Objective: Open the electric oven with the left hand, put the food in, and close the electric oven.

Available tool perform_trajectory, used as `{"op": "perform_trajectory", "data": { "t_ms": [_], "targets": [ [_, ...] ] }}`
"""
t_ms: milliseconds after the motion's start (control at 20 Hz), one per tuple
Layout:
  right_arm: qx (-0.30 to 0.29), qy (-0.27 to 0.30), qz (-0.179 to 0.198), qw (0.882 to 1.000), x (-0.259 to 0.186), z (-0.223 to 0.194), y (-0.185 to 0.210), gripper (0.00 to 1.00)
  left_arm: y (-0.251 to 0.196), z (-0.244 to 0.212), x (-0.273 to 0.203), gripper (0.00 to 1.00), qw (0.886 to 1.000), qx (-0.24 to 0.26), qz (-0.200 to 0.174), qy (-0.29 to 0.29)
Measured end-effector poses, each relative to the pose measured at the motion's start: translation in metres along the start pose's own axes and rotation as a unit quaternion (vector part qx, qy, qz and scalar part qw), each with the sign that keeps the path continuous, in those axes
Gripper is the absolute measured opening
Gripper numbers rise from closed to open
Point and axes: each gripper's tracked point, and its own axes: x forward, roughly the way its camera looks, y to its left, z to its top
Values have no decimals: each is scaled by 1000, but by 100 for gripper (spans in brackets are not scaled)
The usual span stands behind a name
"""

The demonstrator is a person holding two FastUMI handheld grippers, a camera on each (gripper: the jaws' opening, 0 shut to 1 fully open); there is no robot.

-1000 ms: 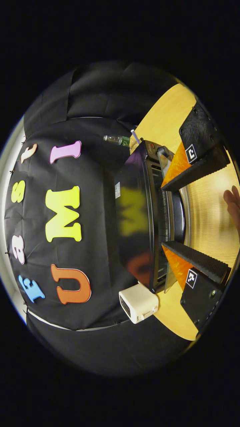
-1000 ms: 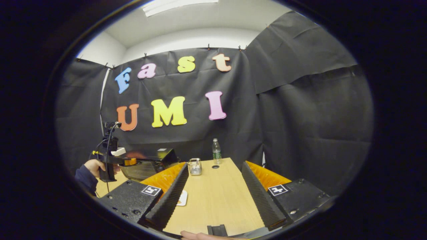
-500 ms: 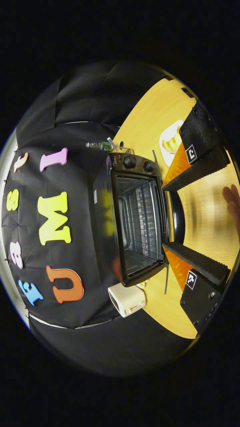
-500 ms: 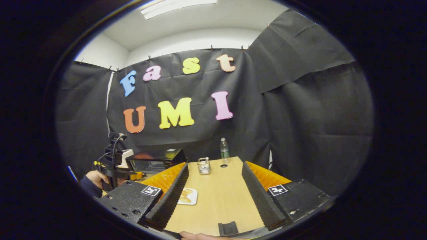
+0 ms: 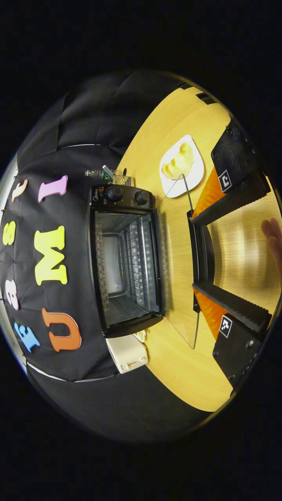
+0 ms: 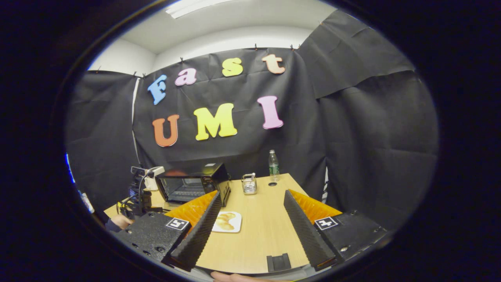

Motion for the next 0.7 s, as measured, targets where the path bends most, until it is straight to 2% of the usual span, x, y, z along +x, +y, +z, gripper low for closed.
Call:
{"op": "perform_trajectory", "data": {
  "t_ms": [150,400,550,700],
  "targets": [
    [3,13,-1,1000,5,-7,0,99,-2,-27,10,96,999,-15,1,30],
    [7,26,15,1000,11,-17,9,99,-5,-29,9,97,1000,-5,9,14],
    [6,30,16,999,22,-24,11,100,-7,-7,-10,96,999,5,23,-38],
    [6,41,18,999,39,-38,17,100,-4,23,-53,96,995,1,29,-91]
  ]
}}
